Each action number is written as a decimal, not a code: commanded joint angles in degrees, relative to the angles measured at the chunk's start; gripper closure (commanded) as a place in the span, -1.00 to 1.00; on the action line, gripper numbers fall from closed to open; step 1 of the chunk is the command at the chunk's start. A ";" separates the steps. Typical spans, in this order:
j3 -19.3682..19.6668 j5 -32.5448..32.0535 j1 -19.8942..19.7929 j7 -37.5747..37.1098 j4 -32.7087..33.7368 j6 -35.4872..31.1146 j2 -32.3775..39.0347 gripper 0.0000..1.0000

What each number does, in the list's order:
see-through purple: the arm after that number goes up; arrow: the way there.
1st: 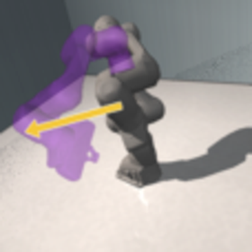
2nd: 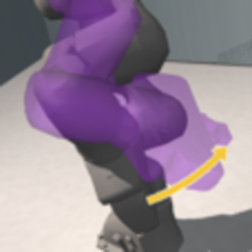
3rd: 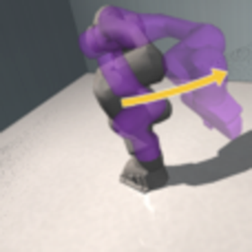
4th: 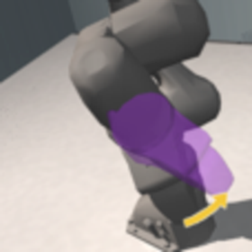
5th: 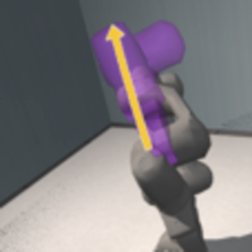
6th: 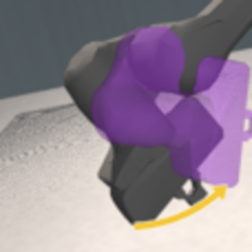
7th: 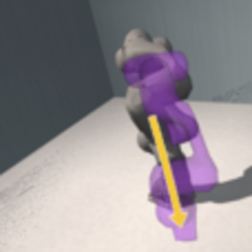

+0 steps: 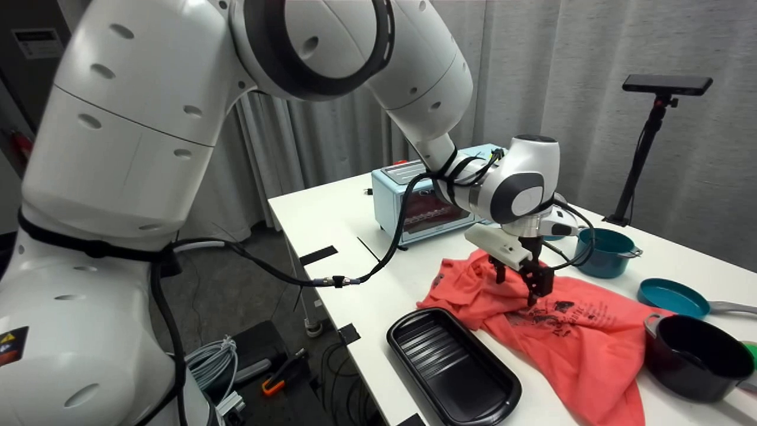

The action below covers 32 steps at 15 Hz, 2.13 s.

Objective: Unfold the peach shirt on the table.

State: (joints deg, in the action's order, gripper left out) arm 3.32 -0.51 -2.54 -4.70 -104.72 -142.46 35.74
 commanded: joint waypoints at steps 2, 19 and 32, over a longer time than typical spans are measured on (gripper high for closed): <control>-1.68 2.00 -0.45 0.50 2.39 -1.08 1.93 -0.07; -1.04 0.45 -0.15 2.16 -14.57 8.31 -22.16 0.97; 7.75 -15.74 -10.38 -1.05 -30.46 21.50 -54.30 0.97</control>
State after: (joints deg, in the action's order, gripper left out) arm 10.14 -11.89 -9.70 -4.42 -131.95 -121.25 -11.80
